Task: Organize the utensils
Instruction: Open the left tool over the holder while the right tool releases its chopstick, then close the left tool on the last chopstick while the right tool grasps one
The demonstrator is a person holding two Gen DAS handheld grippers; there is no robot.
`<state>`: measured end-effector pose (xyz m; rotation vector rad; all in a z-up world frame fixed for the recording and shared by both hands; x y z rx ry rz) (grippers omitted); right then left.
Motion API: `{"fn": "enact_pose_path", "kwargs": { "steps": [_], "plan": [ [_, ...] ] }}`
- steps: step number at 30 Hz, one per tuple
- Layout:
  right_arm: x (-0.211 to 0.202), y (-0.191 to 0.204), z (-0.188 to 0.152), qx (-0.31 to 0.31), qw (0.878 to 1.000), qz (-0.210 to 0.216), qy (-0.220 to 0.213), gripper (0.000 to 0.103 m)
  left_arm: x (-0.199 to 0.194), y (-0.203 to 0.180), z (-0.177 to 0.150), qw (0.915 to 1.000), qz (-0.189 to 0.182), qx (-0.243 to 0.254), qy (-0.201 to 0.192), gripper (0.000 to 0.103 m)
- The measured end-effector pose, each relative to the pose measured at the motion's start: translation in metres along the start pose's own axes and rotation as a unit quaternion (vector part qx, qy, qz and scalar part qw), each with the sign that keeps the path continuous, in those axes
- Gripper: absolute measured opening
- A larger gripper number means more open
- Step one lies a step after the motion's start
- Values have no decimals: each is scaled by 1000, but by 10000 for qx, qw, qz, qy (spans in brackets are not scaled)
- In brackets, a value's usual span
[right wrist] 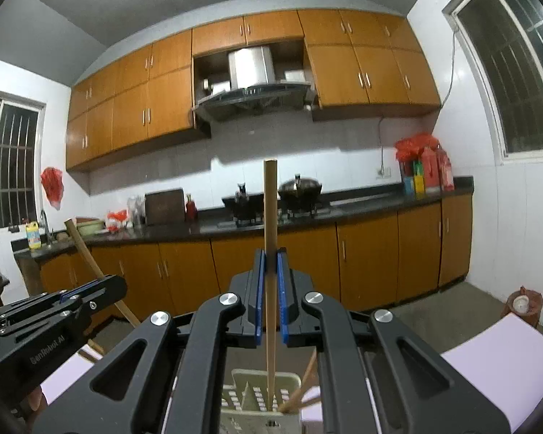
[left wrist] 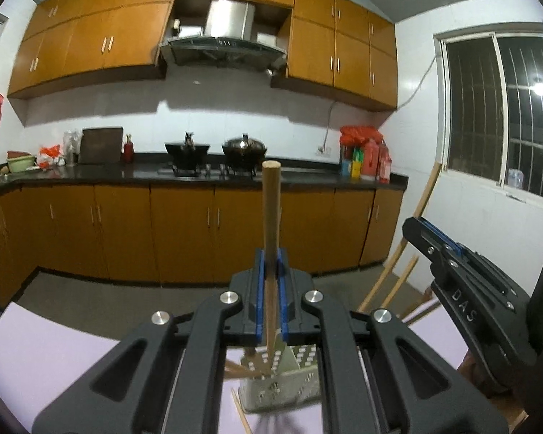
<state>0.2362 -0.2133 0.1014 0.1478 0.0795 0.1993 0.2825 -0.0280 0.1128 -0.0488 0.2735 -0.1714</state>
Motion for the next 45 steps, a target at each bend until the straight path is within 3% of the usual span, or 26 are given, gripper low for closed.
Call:
{"fn": "enact_pose_path", "kwargs": {
  "steps": [2, 4, 5, 6, 15, 20, 23, 25, 29, 33, 34, 35, 36, 40, 44, 45],
  "plan": [
    [-1, 0, -4, 71, 9999, 51, 95, 9, 5, 1, -7, 9999, -64, -46, 124, 8],
    [-1, -1, -5, 56, 9997, 101, 204, 22, 5, 2, -11, 9998, -83, -86, 165, 10],
    [-2, -1, -5, 31, 9997, 92, 214, 37, 4, 2, -12, 9998, -101, -93, 167, 12],
    [-6, -1, -3, 4, 9998, 71, 197, 42, 2, 3, -12, 9998, -98, -99, 159, 16],
    [-57, -26, 21, 12, 9998, -141, 111, 44, -47, 14, -3, 9994, -105, -325, -79, 33],
    [-80, -54, -16, -34, 9960, -436, 776, 48, -87, 34, -32, 9988, 57, -495, 25, 39],
    [-75, -68, -71, 2, 9845, -503, 1677, 48, -91, 43, -73, 9977, 368, -384, 417, 40],
    [-68, -73, -121, 102, 9682, -385, 2468, 48, -78, 49, -112, 9933, 563, -302, 964, 40],
    [-60, -56, -192, 164, 9372, 30, 3484, 36, -51, 44, -175, 9788, 422, -354, 1971, 40],
    [-55, -38, -221, -92, 9255, 122, 3785, 34, -38, 31, -201, 9700, 227, -390, 2388, 40],
    [-52, -36, -225, -186, 9232, 71, 3838, 29, -34, 28, -206, 9676, 184, -404, 2485, 40],
    [-50, -37, -229, -289, 9213, -46, 3878, 16, -32, 26, -209, 9664, 181, -398, 2532, 40],
    [-47, -39, -226, -246, 9213, -122, 3878, 8, -29, 23, -212, 9648, 176, -376, 2595, 40],
    [-46, -72, -218, 99, 9232, -529, 3806, 8, -15, 9, -226, 9591, 251, -197, 2811, 36],
    [-52, -84, -219, 124, 9232, -631, 3790, 8, 3, 0, -243, 9493, 439, 6, 3112, 17],
    [-53, -83, -219, 116, 9232, -623, 3789, 8, 4, 0, -244, 9509, 573, 127, 3038, 10]
  ]
}}
Point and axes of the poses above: each gripper's, at about its wrist camera, not at the fingertips, and x roughly the way its jaws point, y to its left, z to its top, the point moved 3 cm from there along x, roughly the way its jaws point, and after that the axes turned 2 degrees about z, right-handed, at the moved point
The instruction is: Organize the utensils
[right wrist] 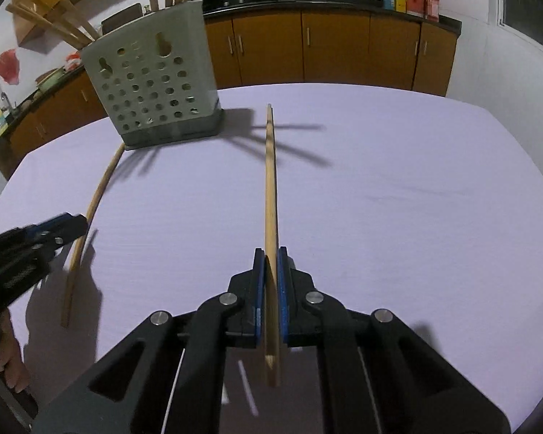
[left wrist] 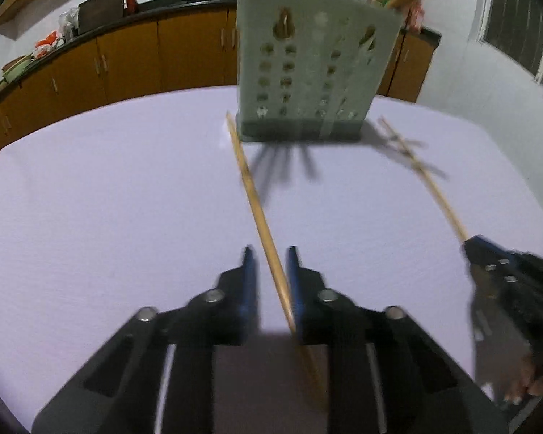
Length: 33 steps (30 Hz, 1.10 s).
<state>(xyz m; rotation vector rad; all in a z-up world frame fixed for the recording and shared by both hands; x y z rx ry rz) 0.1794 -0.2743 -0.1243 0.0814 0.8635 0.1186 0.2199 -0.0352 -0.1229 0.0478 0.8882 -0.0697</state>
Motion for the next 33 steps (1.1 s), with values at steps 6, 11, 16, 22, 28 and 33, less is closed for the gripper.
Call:
{"fn": "enact_pose_path", "kwargs": {
  "steps": [6, 11, 16, 22, 28, 33],
  "plan": [
    [6, 8, 3, -125, 9999, 62, 7, 8, -1, 44, 3, 9991, 344, -238, 8, 8],
    [10, 10, 10, -170, 9999, -6, -14, 8, 0, 87, 4, 9974, 570, -441, 53, 10],
    [12, 11, 13, -172, 9997, -169, -30, 8, -4, 101, 0, 9977, 571, -364, 19, 16],
    [12, 11, 13, -187, 9996, -207, -35, 8, -2, 102, 2, 9978, 495, -434, 21, 18],
    [13, 12, 13, -188, 9996, -213, -31, 8, -1, 103, 2, 9980, 462, -442, 22, 19],
    [12, 12, 12, -161, 9997, -197, -33, 9, -1, 103, 2, 9980, 446, -458, 20, 19]
  ]
}}
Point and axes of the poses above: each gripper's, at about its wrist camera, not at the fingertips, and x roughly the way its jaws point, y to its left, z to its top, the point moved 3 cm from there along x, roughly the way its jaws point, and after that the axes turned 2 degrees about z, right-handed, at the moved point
